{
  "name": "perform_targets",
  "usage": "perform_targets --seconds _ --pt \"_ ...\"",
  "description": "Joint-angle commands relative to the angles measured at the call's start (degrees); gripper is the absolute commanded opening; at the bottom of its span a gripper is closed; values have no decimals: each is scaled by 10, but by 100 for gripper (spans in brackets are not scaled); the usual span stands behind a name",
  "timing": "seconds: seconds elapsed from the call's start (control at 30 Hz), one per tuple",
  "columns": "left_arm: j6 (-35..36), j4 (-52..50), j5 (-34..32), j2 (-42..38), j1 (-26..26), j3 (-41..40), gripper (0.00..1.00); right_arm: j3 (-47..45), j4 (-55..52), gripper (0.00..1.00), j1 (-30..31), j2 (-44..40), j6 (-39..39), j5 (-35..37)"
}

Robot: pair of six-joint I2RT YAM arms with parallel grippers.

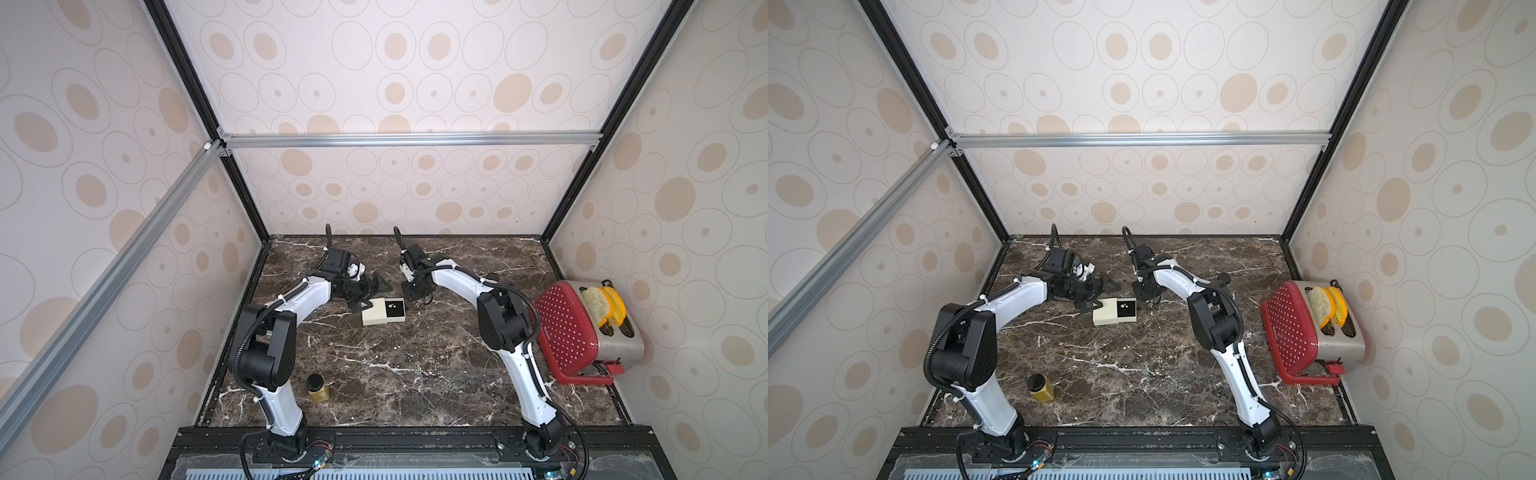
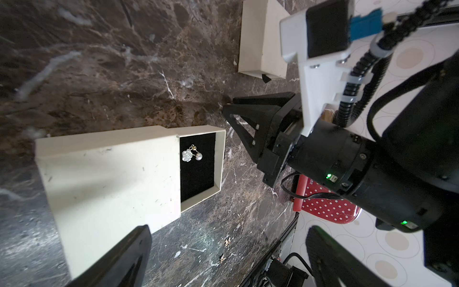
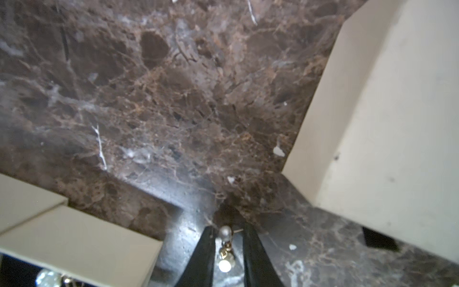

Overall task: Place the earrings into the drawer-style jewelry box
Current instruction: Move the earring at the center of the board.

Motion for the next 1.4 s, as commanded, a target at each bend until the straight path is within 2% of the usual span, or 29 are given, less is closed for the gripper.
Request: perform_targets --seconds 0.0,0.73,0.9,1.03,1.37 --pt "11 -7 3 -7 1 8 99 17 -23 24 3 20 3 -4" --pt "5 -1 4 -13 1 1 99 55 -55 18 3 52 -5 -1" --pt "7 -1 5 -13 1 1 99 36 -60 9 3 34 -4 -5" --pt "6 2 6 -12 0 0 99 -22 -61 4 3 -9 1 -9" --pt "-18 51 22 -4 1 -23 99 -297 -19 3 30 -198 78 -62"
